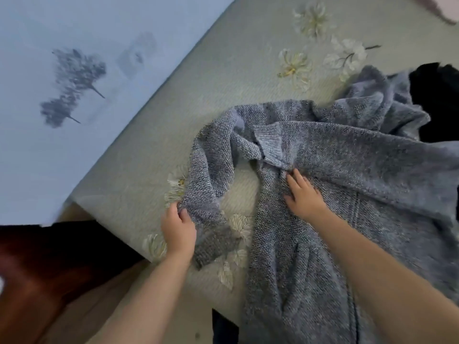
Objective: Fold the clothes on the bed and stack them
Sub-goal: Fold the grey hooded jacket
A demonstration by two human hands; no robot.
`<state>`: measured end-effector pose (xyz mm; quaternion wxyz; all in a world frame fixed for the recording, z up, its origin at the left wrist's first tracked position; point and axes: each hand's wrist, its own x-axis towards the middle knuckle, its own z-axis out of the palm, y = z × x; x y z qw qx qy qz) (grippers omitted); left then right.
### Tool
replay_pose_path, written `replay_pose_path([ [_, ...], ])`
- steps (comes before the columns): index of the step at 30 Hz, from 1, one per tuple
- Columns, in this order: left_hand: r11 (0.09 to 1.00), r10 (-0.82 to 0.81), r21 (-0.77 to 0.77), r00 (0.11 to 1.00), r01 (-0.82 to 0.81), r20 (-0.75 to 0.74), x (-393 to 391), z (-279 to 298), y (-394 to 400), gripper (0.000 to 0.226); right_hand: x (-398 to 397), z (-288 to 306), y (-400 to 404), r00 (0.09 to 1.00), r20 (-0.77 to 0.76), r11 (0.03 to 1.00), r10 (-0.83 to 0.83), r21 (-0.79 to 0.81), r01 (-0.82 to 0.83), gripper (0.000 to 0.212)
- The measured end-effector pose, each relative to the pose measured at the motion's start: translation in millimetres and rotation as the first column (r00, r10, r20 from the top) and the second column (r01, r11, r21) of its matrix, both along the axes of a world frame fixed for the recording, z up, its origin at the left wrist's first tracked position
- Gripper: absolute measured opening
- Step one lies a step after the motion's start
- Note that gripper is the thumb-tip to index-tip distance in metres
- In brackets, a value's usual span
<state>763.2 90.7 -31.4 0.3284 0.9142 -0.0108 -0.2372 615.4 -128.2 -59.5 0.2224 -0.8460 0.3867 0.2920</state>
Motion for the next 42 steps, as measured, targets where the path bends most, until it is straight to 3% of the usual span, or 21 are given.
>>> replay_pose_path([
  [4, 0.991, 0.069, -0.121, 0.992, -0.056, 0.104, 37.3, 31.5, -4.5, 0.033, -12.6, 14.7, 6.1, 0.996, 0.043, 0.992, -0.083, 0.096, 0.079, 0.056],
  [8, 0.944, -0.130, -0.277, 0.973, 0.180, 0.189, 34.6, 78.2, -54.9, 0.032, -52.4, 41.4, 6.5, 0.991, 0.005, 0.981, -0.132, 0.145, 0.130, 0.050],
  [14, 0.757, -0.435, -0.434, 0.872, 0.489, 0.224, -48.2, 146.3, -186.8, 0.037, -148.1, 91.7, 2.4, 0.870, 0.137, 0.879, -0.473, 0.137, 0.457, 0.045],
  [16, 0.672, -0.545, -0.551, 0.834, 0.495, 0.086, -98.8, 161.6, -231.0, 0.039, -186.0, 104.4, -2.3, 0.789, 0.217, 0.818, -0.575, 0.115, 0.564, 0.043],
  [18, 0.606, -0.676, -0.681, 0.717, 0.411, -0.170, -154.5, 163.1, -263.6, 0.047, -226.1, 111.7, -7.0, 0.664, 0.292, 0.710, -0.688, 0.079, 0.700, 0.041],
  [19, 0.596, -0.743, -0.657, 0.628, 0.461, -0.233, -180.6, 157.2, -273.5, 0.051, -245.7, 113.1, -8.2, 0.592, 0.322, 0.641, -0.739, 0.068, 0.764, 0.040],
  [21, 0.491, -0.870, -0.441, 0.442, 0.751, -0.216, -221.0, 134.3, -274.7, 0.053, -280.8, 111.4, -7.3, 0.504, 0.343, 0.544, -0.793, 0.027, 0.838, 0.034],
  [24, 0.314, -0.947, -0.086, 0.307, 0.945, -0.094, -237.2, 89.3, -244.3, 0.047, -312.9, 97.1, -3.9, 0.495, 0.317, 0.524, -0.809, 0.008, 0.852, 0.027],
  [28, 0.242, -0.969, 0.266, 0.244, 0.933, 0.026, -201.1, 44.8, -201.8, 0.045, -316.7, 73.8, -8.1, 0.566, 0.301, 0.605, -0.767, 0.047, 0.795, 0.029],
  [32, 0.206, -0.979, 0.491, 0.173, 0.846, 0.111, -156.7, 31.0, -186.0, 0.046, -294.0, 56.9, -28.2, 0.708, 0.370, 0.742, -0.602, -0.068, 0.667, 0.041],
  [36, 0.219, -0.975, 0.587, 0.189, 0.779, 0.114, -126.4, 25.1, -192.9, 0.052, -248.0, 45.4, -69.2, 0.896, 0.349, 0.817, -0.275, -0.406, 0.409, 0.066],
  [38, 0.219, -0.976, 0.614, 0.183, 0.758, 0.122, -113.2, 21.4, -200.0, 0.056, -225.1, 40.0, -99.4, 0.946, 0.217, 0.821, -0.241, -0.475, 0.317, 0.078],
  [40, 0.201, -0.979, 0.626, 0.166, 0.754, 0.114, -101.4, 18.7, -204.3, 0.059, -208.5, 42.9, -126.2, 0.974, 0.091, 0.834, -0.206, -0.504, 0.224, 0.068],
  [42, 0.222, -0.975, 0.598, 0.194, 0.770, 0.112, -92.9, 18.1, -206.2, 0.058, -199.9, 55.8, -140.8, 0.988, 0.149, 0.760, -0.048, -0.636, 0.133, 0.046],
])
